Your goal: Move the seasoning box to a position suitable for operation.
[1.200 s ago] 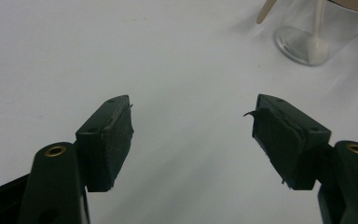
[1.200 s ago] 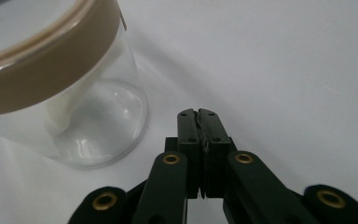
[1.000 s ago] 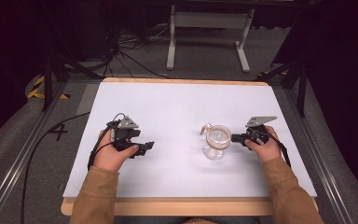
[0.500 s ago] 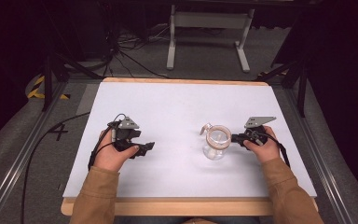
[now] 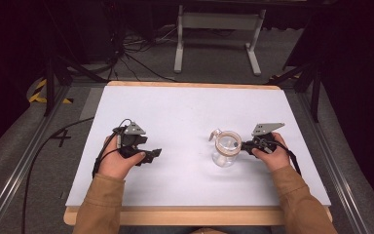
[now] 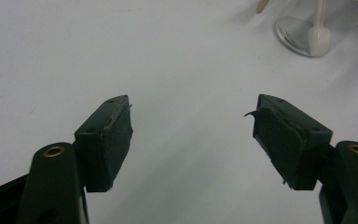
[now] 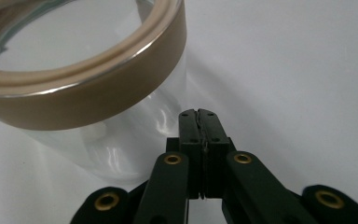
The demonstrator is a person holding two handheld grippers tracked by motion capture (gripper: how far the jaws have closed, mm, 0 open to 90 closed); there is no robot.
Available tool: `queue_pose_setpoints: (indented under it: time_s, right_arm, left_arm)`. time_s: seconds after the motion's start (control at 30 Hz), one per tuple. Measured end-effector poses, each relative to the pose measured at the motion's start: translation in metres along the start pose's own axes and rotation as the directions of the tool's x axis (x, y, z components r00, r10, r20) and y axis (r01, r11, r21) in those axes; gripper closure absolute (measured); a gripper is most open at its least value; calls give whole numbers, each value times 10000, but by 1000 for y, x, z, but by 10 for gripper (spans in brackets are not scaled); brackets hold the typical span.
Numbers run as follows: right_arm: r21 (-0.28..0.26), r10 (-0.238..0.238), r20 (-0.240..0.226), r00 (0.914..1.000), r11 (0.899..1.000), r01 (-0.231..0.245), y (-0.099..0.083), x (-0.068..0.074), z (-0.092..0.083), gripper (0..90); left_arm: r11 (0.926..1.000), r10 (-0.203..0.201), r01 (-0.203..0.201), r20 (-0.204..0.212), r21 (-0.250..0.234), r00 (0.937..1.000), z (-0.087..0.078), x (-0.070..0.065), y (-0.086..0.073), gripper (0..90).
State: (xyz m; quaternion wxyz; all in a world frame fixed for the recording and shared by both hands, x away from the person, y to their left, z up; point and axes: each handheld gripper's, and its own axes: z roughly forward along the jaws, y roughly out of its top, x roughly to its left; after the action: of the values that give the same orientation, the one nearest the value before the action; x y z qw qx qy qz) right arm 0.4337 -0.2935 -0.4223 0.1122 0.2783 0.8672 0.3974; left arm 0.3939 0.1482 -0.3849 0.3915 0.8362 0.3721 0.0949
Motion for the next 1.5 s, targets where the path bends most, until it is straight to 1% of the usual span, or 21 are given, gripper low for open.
queue_pose_setpoints:
  time_s: [0.13, 0.23, 0.47, 0.53, 0.67, 0.73, 0.77, 0.83, 0.87, 0.93, 1.0, 1.13, 1.17, 1.27, 1.3, 1.33, 1.37, 1.4, 1.43, 1.47, 1.5]
  right_arm:
    - [81, -70, -43, 10000, 9999, 71, 0, 0, -1, 900]
    - [191, -165, -286, 9995, 9997, 171, 1, 3, -2, 900]
    - [438, -331, -596, 9977, 9984, 357, 2, 11, -3, 900]
    - [504, -407, -712, 9966, 9977, 443, 3, 13, -4, 900]
    - [616, -601, -1068, 9925, 9959, 669, 5, 22, -3, 900]
    - [702, -751, -1154, 9905, 9940, 835, 6, 27, -3, 900]
    - [702, -751, -1154, 9905, 9940, 835, 6, 27, -3, 900]
    - [771, -831, -1267, 9885, 9926, 933, 7, 31, -3, 900]
    - [778, -850, -1309, 9877, 9924, 957, 7, 33, -3, 900]
    - [814, -922, -1371, 9863, 9913, 1039, 7, 35, -3, 900]
    - [849, -936, -1499, 9843, 9906, 1071, 7, 37, -3, 900]
    - [858, -953, -1671, 9813, 9901, 1108, 7, 43, -2, 900]
    - [873, -980, -1676, 9810, 9897, 1137, 7, 44, -2, 900]
    - [857, -1014, -1675, 9806, 9894, 1170, 7, 45, -2, 900]
    - [815, -927, -1646, 9820, 9909, 1072, 5, 46, -2, 900]
    - [780, -876, -1666, 9821, 9918, 1017, 5, 45, -2, 900]
    - [699, -843, -1652, 9827, 9928, 969, 5, 45, -4, 900]
    - [699, -843, -1652, 9827, 9928, 969, 5, 45, -4, 900]
    - [665, -832, -1563, 9842, 9933, 946, 5, 44, -7, 900]
    - [610, -832, -1342, 9875, 9939, 920, 5, 43, -13, 900]
    - [503, -778, -1255, 9890, 9951, 847, 5, 41, -18, 900]
  left_arm:
    - [10000, 15, -15, -7, -4, 10000, 0, 1, 0, 286]
    - [10000, -14, 14, 0, -1, 10000, 0, 1, 1, 286]
    - [10000, 84, -84, 54, 28, 10000, 3, 1, 3, 286]
    - [10000, 23, -23, 76, -31, 10000, 5, 0, 4, 286]
    - [9999, 133, -134, 158, 69, 9998, 9, -1, 8, 286]
    - [9998, 207, -208, 201, 31, 9996, 11, -1, 9, 286]
    - [9996, 278, -280, 229, 61, 9993, 12, -1, 10, 286]
    - [9997, 218, -220, 286, 59, 9994, 15, -3, 11, 286]
    - [9995, 304, -307, 275, 76, 9992, 15, -2, 11, 287]
    - [9994, 324, -327, 308, 97, 9990, 17, -2, 13, 287]
    - [9995, 312, -315, 348, 79, 9989, 19, -2, 14, 287]
    - [9990, 421, -428, 400, 152, 9983, 23, -3, 17, 289]
    - [9986, 503, -509, 416, 135, 9979, 25, -3, 18, 289]
    - [9985, 490, -501, 520, 210, 9974, 29, -5, 21, 290]
    - [9987, 448, -461, 555, 209, 9975, 30, -5, 22, 292]
    - [9980, 555, -570, 561, 264, 9969, 31, -5, 23, 295]
    - [9986, 424, -442, 605, 282, 9973, 31, -6, 23, 300]
    - [9986, 424, -442, 605, 282, 9973, 31, -6, 23, 308]
    - [9983, 282, -316, 699, 485, 9972, 30, -7, 25, 308]
    - [9981, 318, -355, 725, 507, 9969, 30, -7, 26, 334]
    - [9976, 372, -411, 698, 558, 9969, 30, -7, 28, 339]
